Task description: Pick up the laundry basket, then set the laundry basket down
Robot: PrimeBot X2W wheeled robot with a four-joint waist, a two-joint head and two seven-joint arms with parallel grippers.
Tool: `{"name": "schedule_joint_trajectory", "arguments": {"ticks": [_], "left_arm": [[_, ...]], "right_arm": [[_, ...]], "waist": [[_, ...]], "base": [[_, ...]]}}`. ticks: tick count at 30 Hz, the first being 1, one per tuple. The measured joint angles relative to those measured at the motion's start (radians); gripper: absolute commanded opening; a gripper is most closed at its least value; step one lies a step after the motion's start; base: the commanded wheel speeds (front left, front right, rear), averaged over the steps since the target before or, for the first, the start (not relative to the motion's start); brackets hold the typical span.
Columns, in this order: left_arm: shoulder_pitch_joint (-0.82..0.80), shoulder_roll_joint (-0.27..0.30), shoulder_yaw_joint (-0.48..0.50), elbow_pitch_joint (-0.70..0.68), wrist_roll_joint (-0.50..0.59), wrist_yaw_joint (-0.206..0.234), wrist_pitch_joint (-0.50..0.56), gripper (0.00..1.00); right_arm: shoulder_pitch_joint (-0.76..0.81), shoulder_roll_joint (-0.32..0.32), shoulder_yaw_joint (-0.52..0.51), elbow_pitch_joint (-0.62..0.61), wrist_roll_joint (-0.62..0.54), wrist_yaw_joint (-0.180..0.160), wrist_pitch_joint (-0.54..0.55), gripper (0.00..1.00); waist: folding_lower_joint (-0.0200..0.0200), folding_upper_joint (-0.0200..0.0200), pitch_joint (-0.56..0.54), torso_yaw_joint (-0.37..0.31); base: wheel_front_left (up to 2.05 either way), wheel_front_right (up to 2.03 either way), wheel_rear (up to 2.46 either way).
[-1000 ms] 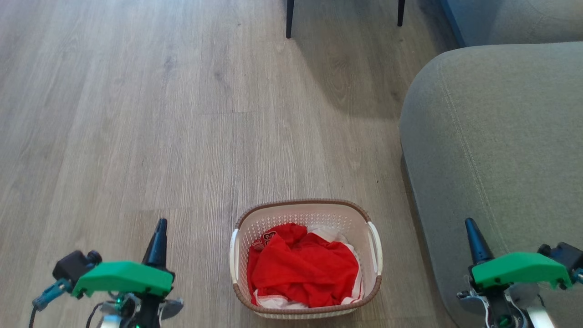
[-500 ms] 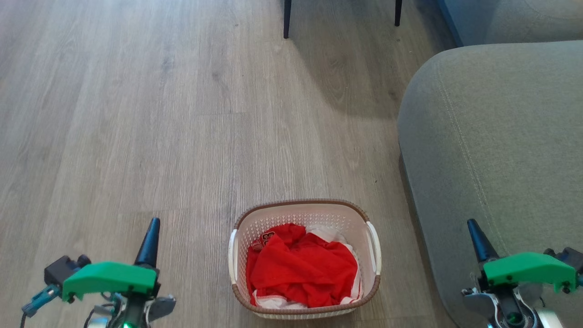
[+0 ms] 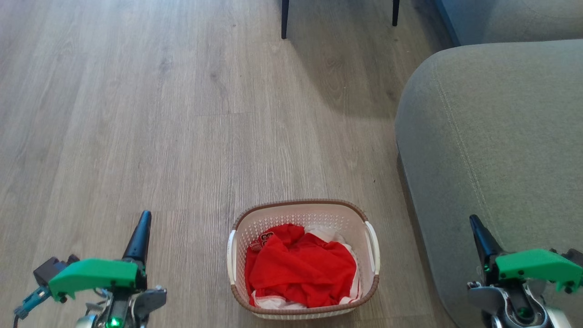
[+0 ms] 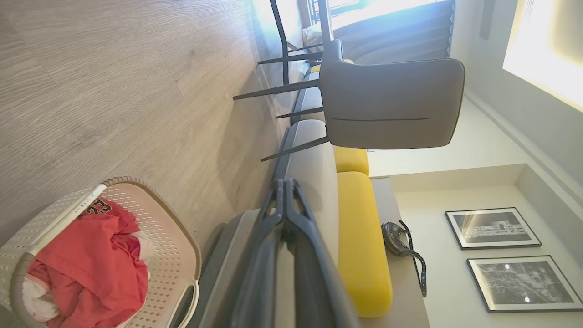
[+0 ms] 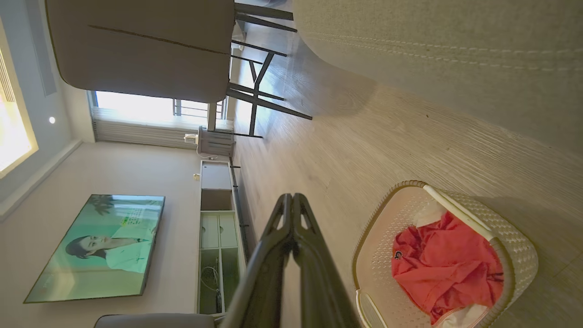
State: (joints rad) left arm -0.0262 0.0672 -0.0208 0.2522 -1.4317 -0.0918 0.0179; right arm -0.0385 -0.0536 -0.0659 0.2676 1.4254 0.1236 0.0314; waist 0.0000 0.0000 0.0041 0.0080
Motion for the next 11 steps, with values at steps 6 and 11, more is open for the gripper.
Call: {"name": "schedule_joint_trajectory", "arguments": {"ticks": [6,11], "left_arm": [[-0.002,0.000,0.012,0.008,-0.066,-0.006,0.018,0.00],[-0.008,0.000,0.033,0.014,-0.119,-0.015,0.035,0.00]], "right_arm": [[0.000,0.000,-0.010,0.002,0.063,0.000,0.014,0.00],[-0.002,0.000,-0.023,0.004,0.114,0.000,0.031,0.00]], "waist": [[0.0000,0.0000,0.000,-0.003],[-0.0001,0.0000,-0.001,-0.005]], "base": [[0.00,0.00,0.00],[0.00,0.00,0.00]]}}
